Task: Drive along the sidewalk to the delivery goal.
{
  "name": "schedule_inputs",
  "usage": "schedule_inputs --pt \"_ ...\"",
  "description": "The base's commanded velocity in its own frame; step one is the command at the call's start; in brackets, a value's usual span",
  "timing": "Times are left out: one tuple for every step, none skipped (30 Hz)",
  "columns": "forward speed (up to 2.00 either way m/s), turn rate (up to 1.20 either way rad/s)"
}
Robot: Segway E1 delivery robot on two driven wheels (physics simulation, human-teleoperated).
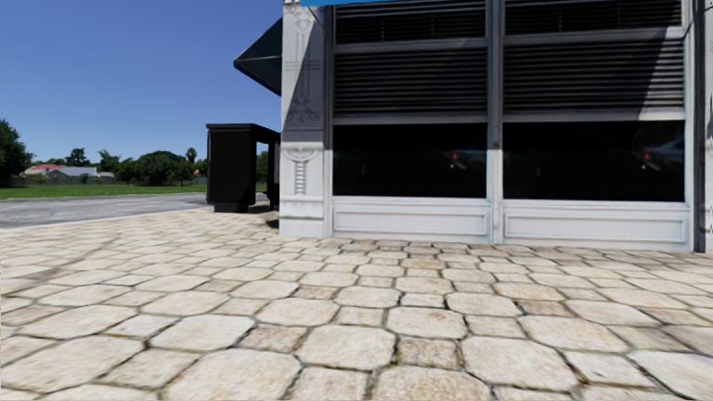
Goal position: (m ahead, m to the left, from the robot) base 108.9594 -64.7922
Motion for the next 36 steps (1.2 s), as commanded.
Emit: schedule_inputs --pt "2.0 0.59" --pt "2.0 0.59" --pt "2.0 0.59" --pt "2.0 0.59" --pt "2.0 0.59" --pt "2.0 0.59" --pt "2.0 0.59" --pt "2.0 0.59" --pt "2.0 0.59" --pt "2.0 0.59" --pt "2.0 0.59" --pt "2.0 0.59" --pt "2.0 0.59" --pt "2.0 0.59" --pt "2.0 0.59" --pt "2.0 0.59" --pt "2.0 0.59" --pt "2.0 0.59" --pt "2.0 0.59" --pt "2.0 0.59" --pt "2.0 0.59" --pt "2.0 0.59" --pt "2.0 0.59" --pt "2.0 0.58" --pt "2.0 0.58" --pt "2.0 0.58" --pt "2.0 0.58" --pt "2.0 0.58" --pt "2.0 0.58" --pt "2.0 0.58" --pt "2.0 0.58" --pt "2.0 0.58" --pt "2.0 0.58" --pt "2.0 0.5" --pt "2.0 0.31" --pt "2.0 0.13"
